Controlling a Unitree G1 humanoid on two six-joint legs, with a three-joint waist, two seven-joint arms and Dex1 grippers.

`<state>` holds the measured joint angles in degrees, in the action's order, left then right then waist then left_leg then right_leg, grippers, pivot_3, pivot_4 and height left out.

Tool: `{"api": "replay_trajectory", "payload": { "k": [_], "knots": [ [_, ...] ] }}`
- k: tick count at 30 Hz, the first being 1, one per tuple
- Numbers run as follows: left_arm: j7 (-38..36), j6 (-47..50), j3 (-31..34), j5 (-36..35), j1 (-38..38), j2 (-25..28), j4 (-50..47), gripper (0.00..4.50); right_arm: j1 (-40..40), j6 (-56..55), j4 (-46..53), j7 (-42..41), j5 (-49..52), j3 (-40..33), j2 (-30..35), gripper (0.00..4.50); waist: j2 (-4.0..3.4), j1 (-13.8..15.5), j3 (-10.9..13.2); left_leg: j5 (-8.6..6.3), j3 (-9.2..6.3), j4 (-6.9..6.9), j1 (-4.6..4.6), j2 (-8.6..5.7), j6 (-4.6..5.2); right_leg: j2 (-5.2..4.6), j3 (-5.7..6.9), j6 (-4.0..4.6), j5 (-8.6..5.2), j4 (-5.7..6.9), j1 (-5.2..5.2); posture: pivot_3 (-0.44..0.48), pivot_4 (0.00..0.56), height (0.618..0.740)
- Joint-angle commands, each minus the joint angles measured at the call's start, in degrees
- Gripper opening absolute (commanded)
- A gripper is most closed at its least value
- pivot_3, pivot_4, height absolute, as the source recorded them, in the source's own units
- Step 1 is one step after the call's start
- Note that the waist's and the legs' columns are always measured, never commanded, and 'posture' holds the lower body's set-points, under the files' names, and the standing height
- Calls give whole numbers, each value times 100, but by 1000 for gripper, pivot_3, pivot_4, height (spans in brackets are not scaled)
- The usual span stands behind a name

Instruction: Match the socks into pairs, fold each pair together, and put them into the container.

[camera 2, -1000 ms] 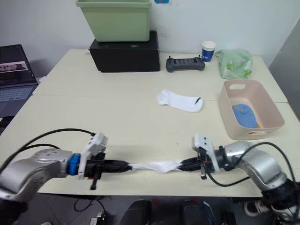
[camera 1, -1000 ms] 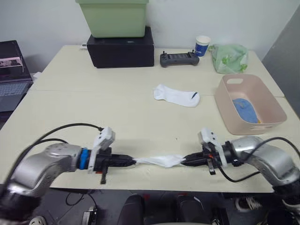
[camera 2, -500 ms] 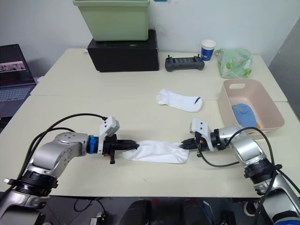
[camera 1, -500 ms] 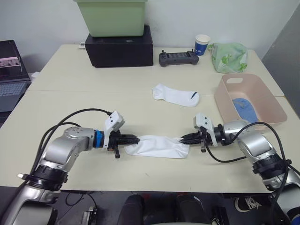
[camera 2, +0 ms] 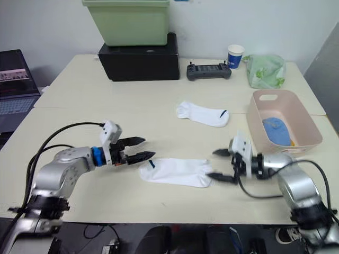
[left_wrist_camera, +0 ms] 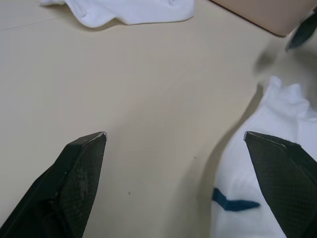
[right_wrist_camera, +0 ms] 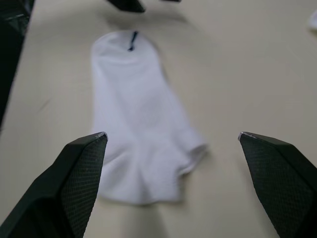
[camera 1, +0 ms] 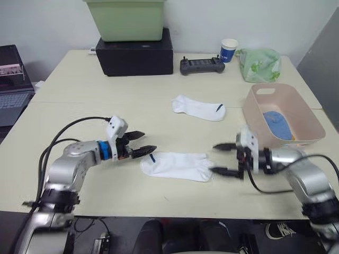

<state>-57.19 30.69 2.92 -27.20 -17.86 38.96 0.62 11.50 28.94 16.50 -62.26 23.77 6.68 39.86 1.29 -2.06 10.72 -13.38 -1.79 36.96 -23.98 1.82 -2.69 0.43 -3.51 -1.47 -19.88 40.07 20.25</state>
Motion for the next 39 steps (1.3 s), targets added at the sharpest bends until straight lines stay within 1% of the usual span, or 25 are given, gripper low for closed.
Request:
{"api": "replay_trajectory", "payload": {
  "k": [1,4,7,10,14,16,17,18,21,23,25,27,28,29,31,39],
  "knots": [
    [-213,-311,355,-209,639,258,-1244,4465,-369,-423,851,75,-206,73,156,4344,0,-16,0,0,5,1,4,-2,0,-1,-5,0,0,1,-2,0,150,740],
    [-724,-1058,218,95,1355,571,-1729,4465,-623,-705,1003,165,-516,327,167,4344,0,-2,0,0,7,2,17,-3,-1,-3,-3,2,2,4,-14,0,150,740],
    [-944,-2077,-120,684,1806,658,-1674,4465,-627,-1217,696,284,-1051,657,99,4344,-3,21,-2,2,12,2,31,-4,-1,-3,-7,4,3,3,-22,0,150,740],
    [-923,-2882,-409,1202,1859,578,-1383,4465,-574,-1554,457,396,-1376,839,24,4344,-2,43,-2,2,18,3,29,-5,0,-2,-11,4,3,-3,-22,0,150,740],
    [-634,-3668,-799,1869,1583,347,-860,4465,-452,-1764,192,487,-1633,904,-25,4344,-2,56,-2,1,16,2,18,-12,1,-2,-8,5,4,-5,-15,0,150,740],
    [-541,-3815,-914,2052,1452,285,-602,4089,-377,-1869,62,499,-1769,931,-27,4344,-2,44,-2,1,16,2,18,-11,1,-2,-8,5,4,-4,-15,0,150,740],
    [-516,-3875,-972,2123,1393,266,-469,3856,-336,-1920,-3,501,-1827,948,-28,3941,-2,42,-2,1,16,1,19,-10,1,-2,-8,5,4,-3,-14,0,150,740],
    [-510,-4021,-1029,2199,1344,262,-331,3542,-292,-2041,-78,518,-1928,974,-25,3713,-3,40,-3,1,15,1,20,-10,1,-2,-8,5,4,-1,-14,0,150,740],
    [-509,-4321,-1159,2370,1240,267,7,2554,-195,-2248,-221,547,-2048,993,-74,2633,-7,36,-5,1,14,2,26,-8,2,-1,-7,5,4,4,-18,0,150,740],
    [-485,-4325,-1182,2331,1165,237,122,1942,-143,-2285,-220,491,-2014,996,-104,1973,-9,35,-6,1,15,2,29,-8,2,-1,-7,5,4,4,-21,0,150,740],
    [-493,-4318,-1178,2266,1129,241,149,1310,-130,-2208,-171,462,-1942,979,-143,1246,-9,35,-6,2,15,3,29,-9,2,-1,-7,5,5,6,-21,0,150,740],
    [-492,-4291,-1171,2220,1111,240,155,586,-126,-2159,-161,475,-1901,956,-172,408,-9,35,-6,2,12,3,29,-8,2,0,-5,5,5,7,-21,0,150,740],
    [-501,-4248,-1160,2182,1113,244,147,298,-120,-2206,-166,434,-1918,974,-151,97,-9,35,-6,2,13,3,29,-8,2,0,-5,5,5,9,-21,0,150,740],
    [-557,-4232,-1135,2112,1148,279,114,9,-124,-2243,-154,405,-1925,985,-142,0,-9,35,-6,2,13,3,29,-9,2,0,-6,5,5,11,-19,0,150,740],
    [-613,-4050,-1037,1850,1254,286,-42,9,-124,-2332,-133,335,-1951,1017,-111,0,-9,34,-6,2,12,3,29,-8,2,0,-5,5,5,12,-20,0,150,740],
    [-657,-3607,-946,1558,1624,415,-624,9,-154,-2315,-14,122,-1767,941,-95,0,-9,20,-6,1,12,1,29,-5,2,0,-6,5,4,15,-17,0,150,740]
  ]
}}
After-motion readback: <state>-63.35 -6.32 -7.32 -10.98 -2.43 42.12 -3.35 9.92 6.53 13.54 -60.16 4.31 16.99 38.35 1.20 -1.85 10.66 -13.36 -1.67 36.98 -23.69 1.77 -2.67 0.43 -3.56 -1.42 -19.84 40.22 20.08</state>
